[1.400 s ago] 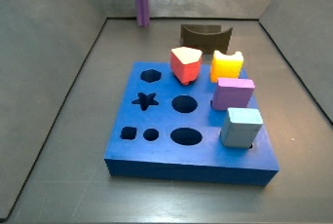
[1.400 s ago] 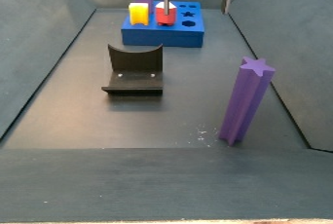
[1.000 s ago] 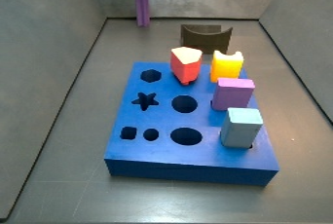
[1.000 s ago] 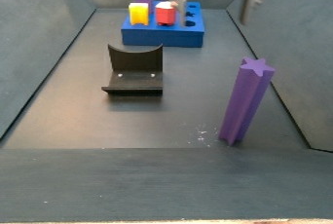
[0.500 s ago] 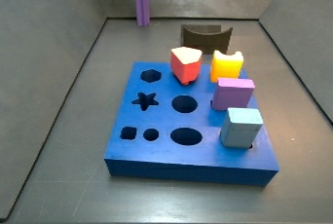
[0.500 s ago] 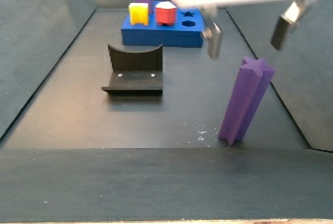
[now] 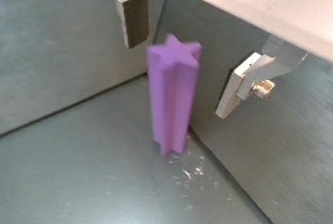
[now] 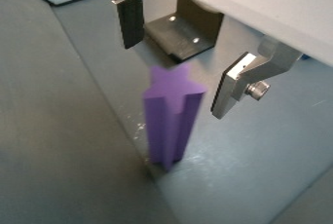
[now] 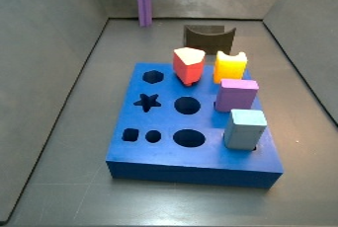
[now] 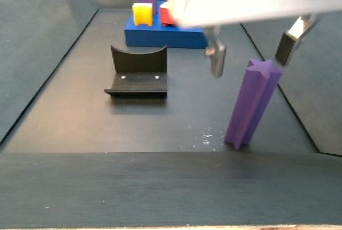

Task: Pick up the star object. Move up. Move to above the board. Insert the star object.
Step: Pick up the star object.

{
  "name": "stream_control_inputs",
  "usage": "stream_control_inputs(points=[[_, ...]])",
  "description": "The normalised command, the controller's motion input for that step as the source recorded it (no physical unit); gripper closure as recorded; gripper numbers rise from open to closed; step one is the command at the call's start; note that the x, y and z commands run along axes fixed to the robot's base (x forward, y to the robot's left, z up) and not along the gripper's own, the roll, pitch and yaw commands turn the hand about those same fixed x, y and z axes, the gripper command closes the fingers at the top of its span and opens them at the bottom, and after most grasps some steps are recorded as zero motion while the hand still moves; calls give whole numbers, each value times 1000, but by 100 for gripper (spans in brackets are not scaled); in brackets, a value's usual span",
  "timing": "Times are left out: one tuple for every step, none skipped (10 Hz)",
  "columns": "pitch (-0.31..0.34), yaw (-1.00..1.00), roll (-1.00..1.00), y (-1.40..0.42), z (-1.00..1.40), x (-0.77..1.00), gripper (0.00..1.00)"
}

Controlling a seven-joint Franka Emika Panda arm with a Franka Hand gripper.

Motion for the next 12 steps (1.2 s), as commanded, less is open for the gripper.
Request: stream_control_inputs(points=[[4, 0, 0, 174, -223, 137, 0], [0, 0, 0, 143, -163, 86, 0], [-23, 0, -94, 143, -129, 0, 0], [-63, 0, -167, 177, -51, 0, 0], [-140, 0, -244, 171, -74, 0, 0], [-163, -20, -249, 77, -151, 0, 0], [-164, -66, -126, 0, -174, -17, 0], [-169, 0, -96, 0, -271, 0, 0], [-123, 0, -33, 0, -177, 0, 0], [-27, 0, 0, 0, 0, 0, 0], [0, 0, 0, 0, 0, 0, 100], [0, 0, 0, 0, 0, 0, 100]])
